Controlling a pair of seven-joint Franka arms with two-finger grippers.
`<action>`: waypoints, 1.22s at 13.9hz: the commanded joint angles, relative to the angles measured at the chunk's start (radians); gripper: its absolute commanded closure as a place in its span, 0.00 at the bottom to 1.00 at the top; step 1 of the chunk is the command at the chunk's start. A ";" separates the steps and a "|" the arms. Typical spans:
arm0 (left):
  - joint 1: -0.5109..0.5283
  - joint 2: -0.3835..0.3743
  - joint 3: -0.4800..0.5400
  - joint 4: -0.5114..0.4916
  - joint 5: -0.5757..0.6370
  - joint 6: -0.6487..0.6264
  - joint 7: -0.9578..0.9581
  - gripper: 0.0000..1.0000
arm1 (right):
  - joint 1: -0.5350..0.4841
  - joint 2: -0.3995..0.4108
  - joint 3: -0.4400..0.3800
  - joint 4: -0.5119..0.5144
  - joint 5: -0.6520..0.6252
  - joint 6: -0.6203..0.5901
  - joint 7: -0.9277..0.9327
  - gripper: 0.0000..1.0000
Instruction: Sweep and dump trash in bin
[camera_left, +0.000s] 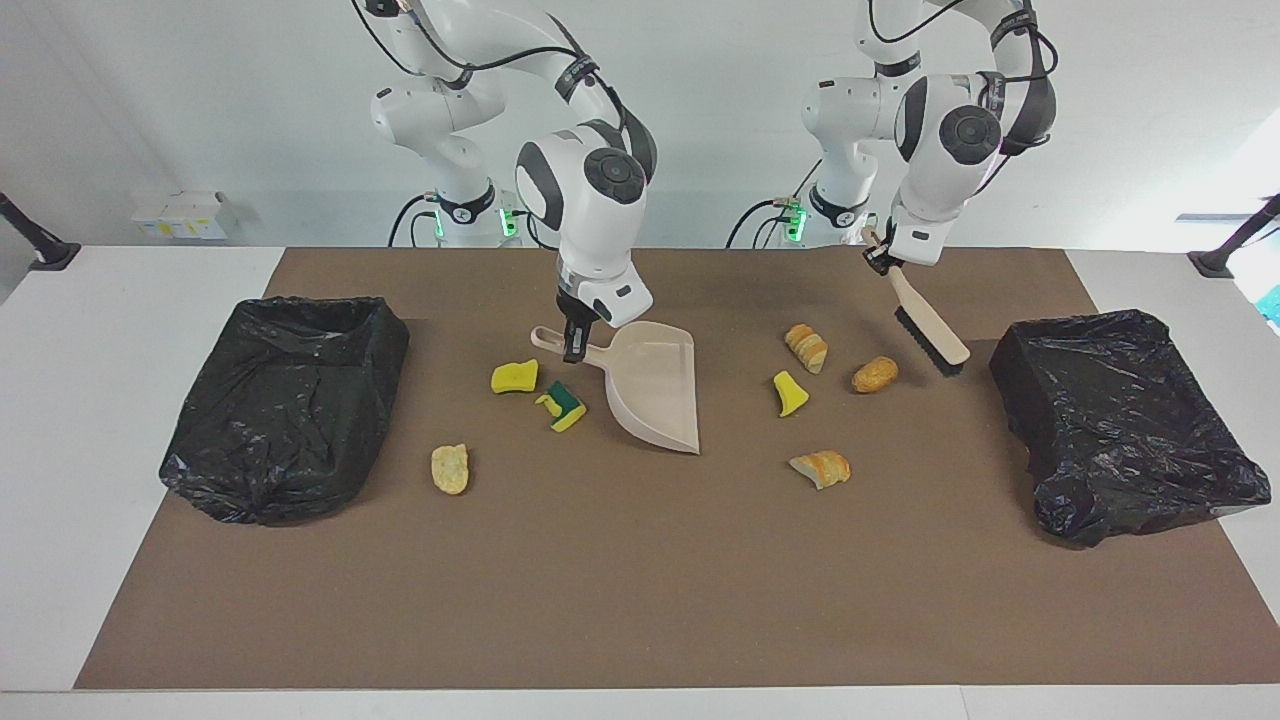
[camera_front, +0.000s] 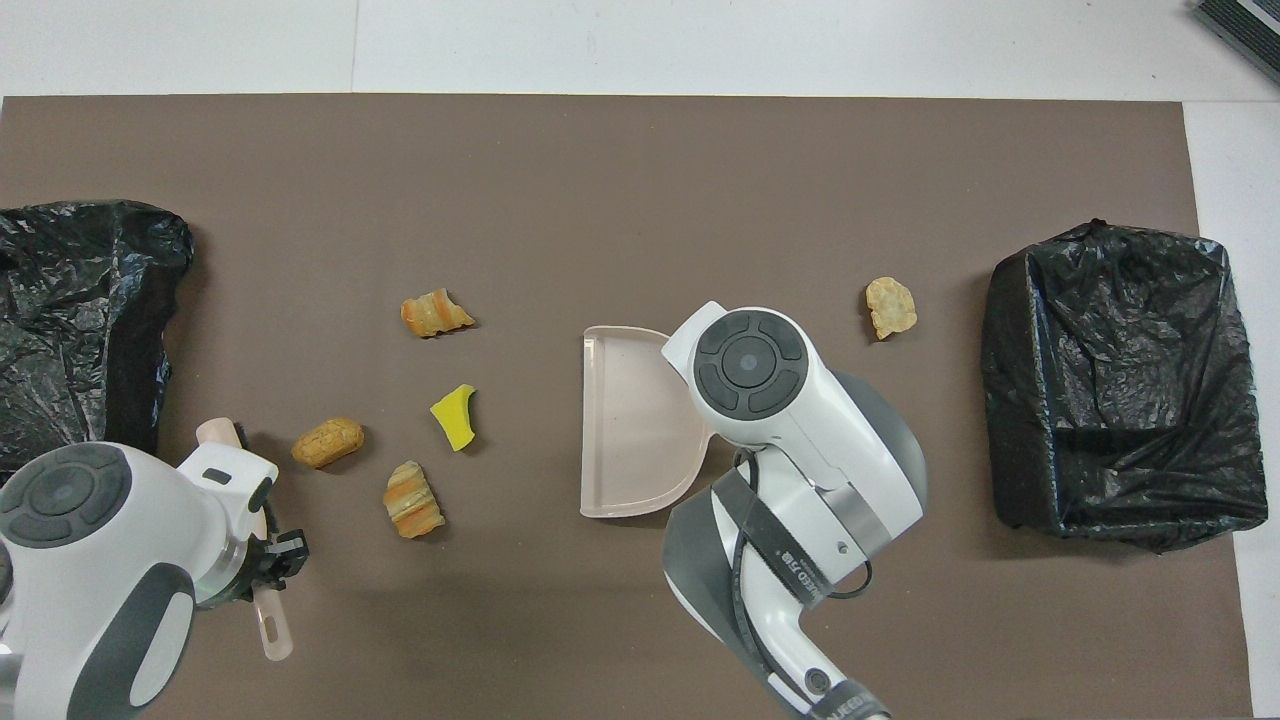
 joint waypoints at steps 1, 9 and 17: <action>-0.047 0.003 0.001 -0.046 0.019 0.045 -0.067 1.00 | 0.000 -0.021 0.006 -0.053 -0.016 0.064 -0.031 1.00; -0.302 0.075 0.000 -0.078 -0.076 0.199 -0.378 1.00 | 0.052 0.020 0.006 -0.050 -0.010 0.147 -0.012 1.00; -0.336 0.273 -0.006 0.120 -0.155 0.330 -0.265 1.00 | 0.069 0.051 0.006 -0.048 -0.002 0.216 0.067 1.00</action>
